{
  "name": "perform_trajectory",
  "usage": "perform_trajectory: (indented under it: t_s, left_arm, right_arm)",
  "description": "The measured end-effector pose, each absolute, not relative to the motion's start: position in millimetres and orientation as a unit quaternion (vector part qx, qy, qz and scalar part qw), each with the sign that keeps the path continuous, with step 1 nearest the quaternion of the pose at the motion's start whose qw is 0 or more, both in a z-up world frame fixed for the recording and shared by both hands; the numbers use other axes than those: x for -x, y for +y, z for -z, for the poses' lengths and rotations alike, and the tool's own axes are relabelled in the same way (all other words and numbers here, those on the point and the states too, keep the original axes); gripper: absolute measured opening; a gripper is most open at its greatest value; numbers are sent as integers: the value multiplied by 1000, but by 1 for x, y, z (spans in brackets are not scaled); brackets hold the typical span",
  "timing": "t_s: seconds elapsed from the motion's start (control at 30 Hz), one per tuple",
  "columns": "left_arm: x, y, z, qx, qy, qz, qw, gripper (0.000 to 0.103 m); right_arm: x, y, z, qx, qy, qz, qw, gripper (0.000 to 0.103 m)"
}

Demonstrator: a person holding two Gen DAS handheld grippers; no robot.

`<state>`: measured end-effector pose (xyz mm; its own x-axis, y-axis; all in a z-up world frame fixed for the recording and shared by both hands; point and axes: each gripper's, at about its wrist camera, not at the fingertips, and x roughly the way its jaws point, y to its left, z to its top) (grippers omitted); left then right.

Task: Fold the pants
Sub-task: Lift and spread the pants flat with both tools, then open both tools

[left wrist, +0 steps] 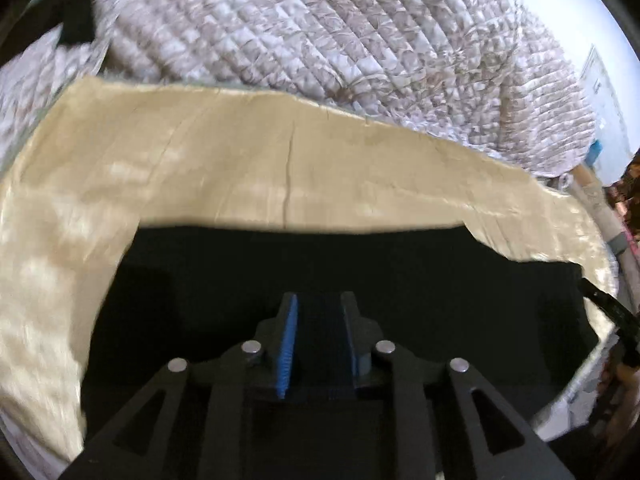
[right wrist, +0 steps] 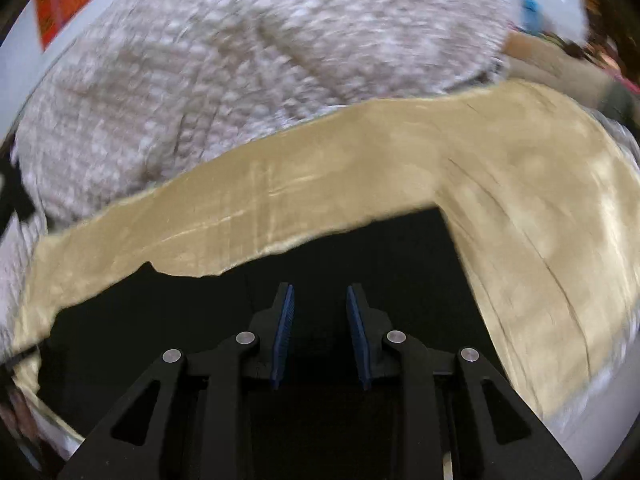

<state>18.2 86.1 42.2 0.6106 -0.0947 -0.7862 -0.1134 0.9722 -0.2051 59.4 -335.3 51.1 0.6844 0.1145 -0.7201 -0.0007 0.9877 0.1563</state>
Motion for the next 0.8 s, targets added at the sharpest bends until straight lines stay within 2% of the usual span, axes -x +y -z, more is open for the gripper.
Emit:
perform_trajectory:
  t_s: [0.1,0.27,0.4,0.5,0.63,0.8]
  left_arm:
    - [-48,84,-40,94,430,-22,898,31]
    - [-52,111,-3,132,449,-65,881,31]
    - [-46,99,-13,101,439,-66,890,33]
    - [-42,89,-19,101,437,-43,893,33]
    - [-32,61,-25,90,438,-13,894,33]
    - [1,21,-19,44,422,31,905,43]
  right_arm:
    - [-88,-336,-42,-45,407,-15,912,28]
    - [-93,-362,-24,-112,408,10,906,27]
    - [-82,-335,-35,-56,386,14,921,28]
    - [-84,-319,-36,-49,391,-13,919,32]
    - [-68,-284,-36,-34,391,-68,917,33]
    - [-26,-210,-26,31,393,-153,906,33]
